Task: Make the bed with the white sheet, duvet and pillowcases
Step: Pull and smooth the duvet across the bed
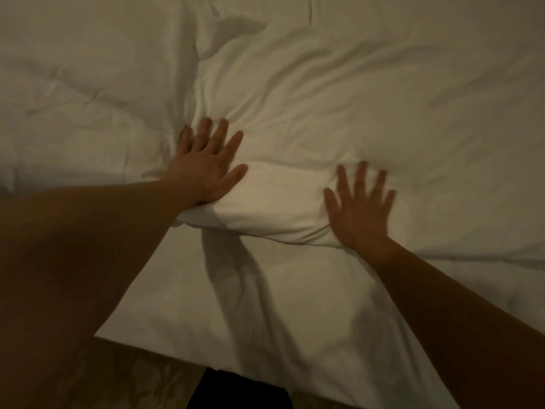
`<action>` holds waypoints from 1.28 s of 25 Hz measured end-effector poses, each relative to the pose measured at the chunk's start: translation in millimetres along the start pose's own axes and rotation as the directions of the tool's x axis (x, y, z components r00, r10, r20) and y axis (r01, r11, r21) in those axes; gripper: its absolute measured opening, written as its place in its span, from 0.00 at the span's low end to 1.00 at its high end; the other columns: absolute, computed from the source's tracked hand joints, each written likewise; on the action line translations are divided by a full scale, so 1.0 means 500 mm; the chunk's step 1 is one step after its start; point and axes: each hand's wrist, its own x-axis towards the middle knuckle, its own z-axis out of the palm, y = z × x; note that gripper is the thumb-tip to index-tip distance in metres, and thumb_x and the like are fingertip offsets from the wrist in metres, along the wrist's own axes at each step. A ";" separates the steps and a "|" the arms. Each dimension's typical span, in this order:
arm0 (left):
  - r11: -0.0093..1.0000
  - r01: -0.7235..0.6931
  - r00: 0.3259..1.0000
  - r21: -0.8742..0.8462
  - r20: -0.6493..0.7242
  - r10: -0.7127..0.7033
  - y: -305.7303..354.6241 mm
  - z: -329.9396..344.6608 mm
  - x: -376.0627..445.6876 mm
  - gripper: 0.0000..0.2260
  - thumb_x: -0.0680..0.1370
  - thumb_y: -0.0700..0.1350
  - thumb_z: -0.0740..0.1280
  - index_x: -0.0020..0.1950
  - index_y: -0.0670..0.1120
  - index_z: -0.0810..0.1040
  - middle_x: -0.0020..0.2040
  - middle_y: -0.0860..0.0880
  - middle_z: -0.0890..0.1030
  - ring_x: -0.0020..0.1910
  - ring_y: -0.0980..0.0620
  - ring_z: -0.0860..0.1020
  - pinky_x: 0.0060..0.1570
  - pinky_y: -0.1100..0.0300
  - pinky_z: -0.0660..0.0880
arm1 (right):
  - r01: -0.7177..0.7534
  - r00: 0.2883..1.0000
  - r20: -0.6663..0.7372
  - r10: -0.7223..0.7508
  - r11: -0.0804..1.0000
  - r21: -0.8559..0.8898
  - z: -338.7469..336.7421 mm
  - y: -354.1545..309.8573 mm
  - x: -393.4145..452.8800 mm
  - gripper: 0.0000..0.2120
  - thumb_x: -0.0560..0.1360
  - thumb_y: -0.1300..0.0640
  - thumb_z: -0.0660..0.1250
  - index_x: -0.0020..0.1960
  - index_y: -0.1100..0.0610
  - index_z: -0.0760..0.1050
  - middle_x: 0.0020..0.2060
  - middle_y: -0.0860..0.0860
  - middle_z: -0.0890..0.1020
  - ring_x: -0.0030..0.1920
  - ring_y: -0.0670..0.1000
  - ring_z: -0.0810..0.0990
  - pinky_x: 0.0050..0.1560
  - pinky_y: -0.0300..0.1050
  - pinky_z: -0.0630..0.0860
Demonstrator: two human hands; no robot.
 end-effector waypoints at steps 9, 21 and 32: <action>0.980 -0.152 0.970 0.130 -0.172 0.173 -0.052 -0.002 0.081 0.30 0.81 0.66 0.44 0.82 0.56 0.52 0.83 0.49 0.52 0.81 0.45 0.50 0.77 0.43 0.42 | 0.207 0.978 0.007 -0.207 0.977 0.061 0.008 -0.253 0.118 0.31 0.81 0.36 0.38 0.82 0.44 0.41 0.81 0.49 0.41 0.80 0.56 0.38 0.78 0.62 0.41; 0.974 -0.148 0.975 0.169 -0.137 0.172 -0.333 -0.151 0.466 0.29 0.82 0.63 0.44 0.82 0.55 0.52 0.83 0.50 0.50 0.81 0.48 0.46 0.77 0.45 0.39 | 0.110 0.992 -0.067 -0.107 0.993 0.039 -0.045 -0.441 0.557 0.29 0.82 0.35 0.40 0.81 0.41 0.46 0.82 0.47 0.46 0.81 0.54 0.43 0.77 0.63 0.38; 0.998 -0.066 0.989 -0.023 -0.135 0.062 -0.388 -0.052 0.550 0.30 0.82 0.62 0.47 0.82 0.53 0.53 0.83 0.46 0.49 0.81 0.42 0.44 0.76 0.41 0.38 | -0.026 0.998 -0.057 0.027 1.000 0.011 0.019 -0.406 0.631 0.31 0.82 0.34 0.43 0.82 0.43 0.47 0.82 0.49 0.48 0.81 0.54 0.45 0.78 0.62 0.41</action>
